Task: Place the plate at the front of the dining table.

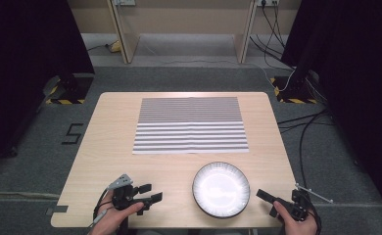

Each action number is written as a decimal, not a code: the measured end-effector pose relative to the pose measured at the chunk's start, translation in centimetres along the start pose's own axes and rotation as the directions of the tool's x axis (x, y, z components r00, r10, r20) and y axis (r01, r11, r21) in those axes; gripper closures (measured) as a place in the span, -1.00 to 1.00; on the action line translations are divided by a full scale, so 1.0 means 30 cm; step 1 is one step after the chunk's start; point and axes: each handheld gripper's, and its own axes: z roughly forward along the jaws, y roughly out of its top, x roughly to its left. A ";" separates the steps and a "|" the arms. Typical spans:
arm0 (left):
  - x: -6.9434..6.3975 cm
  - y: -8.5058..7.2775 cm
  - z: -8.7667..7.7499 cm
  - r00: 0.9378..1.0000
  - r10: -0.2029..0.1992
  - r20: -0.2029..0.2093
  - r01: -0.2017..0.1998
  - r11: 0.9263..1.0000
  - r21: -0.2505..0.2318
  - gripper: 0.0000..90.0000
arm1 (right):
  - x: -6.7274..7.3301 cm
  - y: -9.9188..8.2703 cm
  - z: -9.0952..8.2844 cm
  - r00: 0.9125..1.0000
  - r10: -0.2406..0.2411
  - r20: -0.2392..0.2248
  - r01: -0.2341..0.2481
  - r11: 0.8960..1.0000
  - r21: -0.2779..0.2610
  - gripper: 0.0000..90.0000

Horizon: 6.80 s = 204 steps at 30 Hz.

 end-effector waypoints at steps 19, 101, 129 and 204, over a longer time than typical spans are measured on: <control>-0.042 0.047 0.051 1.000 0.021 0.017 -0.021 1.000 0.007 -0.14 | 0.066 0.074 0.015 0.997 -0.073 0.014 0.072 0.995 0.062 0.58; -0.179 0.118 0.334 0.989 0.113 0.091 -0.121 0.988 0.092 0.58 | 0.076 0.108 0.181 0.997 0.026 -0.075 -0.005 0.964 0.266 0.80; -0.103 0.154 0.111 0.995 0.100 0.013 -0.099 0.992 -0.081 -0.23 | 0.045 0.090 0.162 0.977 0.129 -0.168 -0.095 0.976 0.194 0.73; 0.023 0.092 -0.005 0.998 0.024 -0.066 -0.032 0.992 -0.125 -0.23 | 0.182 0.269 0.152 0.966 0.122 -0.226 -0.103 0.990 0.093 0.68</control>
